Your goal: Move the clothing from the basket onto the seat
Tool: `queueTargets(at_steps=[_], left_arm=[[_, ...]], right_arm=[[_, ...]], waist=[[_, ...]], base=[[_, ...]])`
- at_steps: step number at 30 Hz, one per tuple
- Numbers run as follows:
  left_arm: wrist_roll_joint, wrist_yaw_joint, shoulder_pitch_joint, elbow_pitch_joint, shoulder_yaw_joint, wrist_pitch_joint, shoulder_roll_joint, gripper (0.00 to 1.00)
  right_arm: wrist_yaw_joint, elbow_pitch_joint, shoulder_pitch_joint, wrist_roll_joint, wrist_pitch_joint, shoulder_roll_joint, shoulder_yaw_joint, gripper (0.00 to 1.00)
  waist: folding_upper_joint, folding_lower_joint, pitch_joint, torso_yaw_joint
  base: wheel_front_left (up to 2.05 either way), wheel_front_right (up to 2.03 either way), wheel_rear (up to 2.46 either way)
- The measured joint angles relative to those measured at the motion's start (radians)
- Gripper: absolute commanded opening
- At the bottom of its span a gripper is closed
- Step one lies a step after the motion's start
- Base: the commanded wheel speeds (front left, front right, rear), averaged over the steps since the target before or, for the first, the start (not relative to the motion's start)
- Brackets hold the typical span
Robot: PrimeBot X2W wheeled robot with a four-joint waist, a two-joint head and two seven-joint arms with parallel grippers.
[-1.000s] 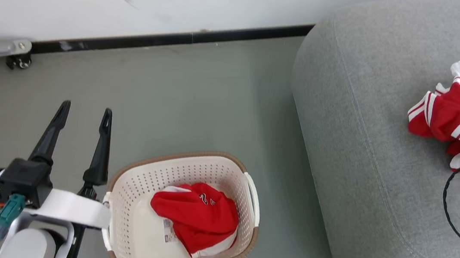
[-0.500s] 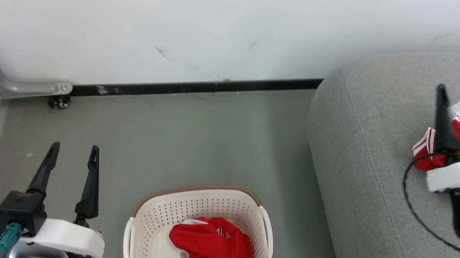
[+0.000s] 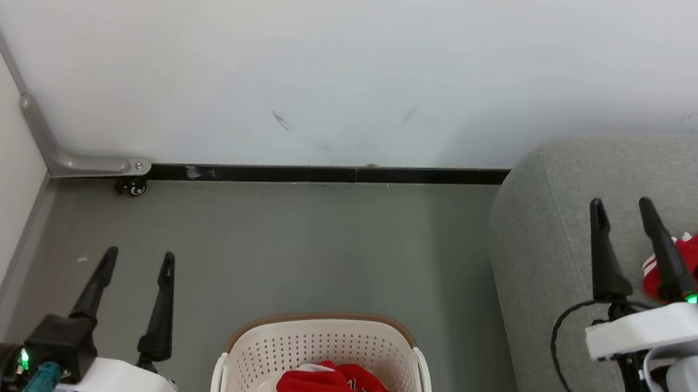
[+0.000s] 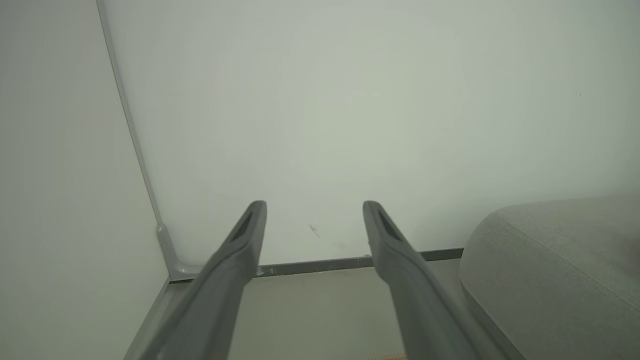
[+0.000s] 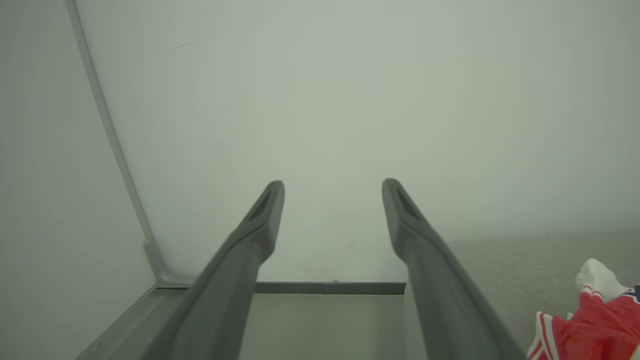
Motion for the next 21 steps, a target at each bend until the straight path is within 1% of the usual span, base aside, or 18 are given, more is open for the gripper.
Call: queueTargets(at_steps=[4, 11, 21], left_arm=[[0.0, 0.0, 0.01, 0.003, -0.019, 0.0, -0.01, 1.0], [0.003, -0.006, 0.019, 0.018, -0.036, 0.0, -0.02, 1.0], [0.004, -0.007, 0.036, 0.048, -0.049, 0.0, -0.027, 1.0]], right_arm=[[0.0, -0.018, 0.051, -0.006, 0.0, 0.032, -0.005, 1.0], [0.0, -0.041, 0.137, -0.051, 0.017, 0.076, -0.01, 1.0], [0.0, -0.085, 0.234, -0.109, 0.04, 0.135, -0.026, 1.0]], waist=[[0.0, 0.0, -0.018, 0.016], [0.0, 0.0, -0.042, 0.038], [0.0, 0.0, -0.061, 0.047]], base=[[0.0, 0.0, 0.0], [0.0, 0.0, 0.0], [0.0, 0.0, 0.0]])
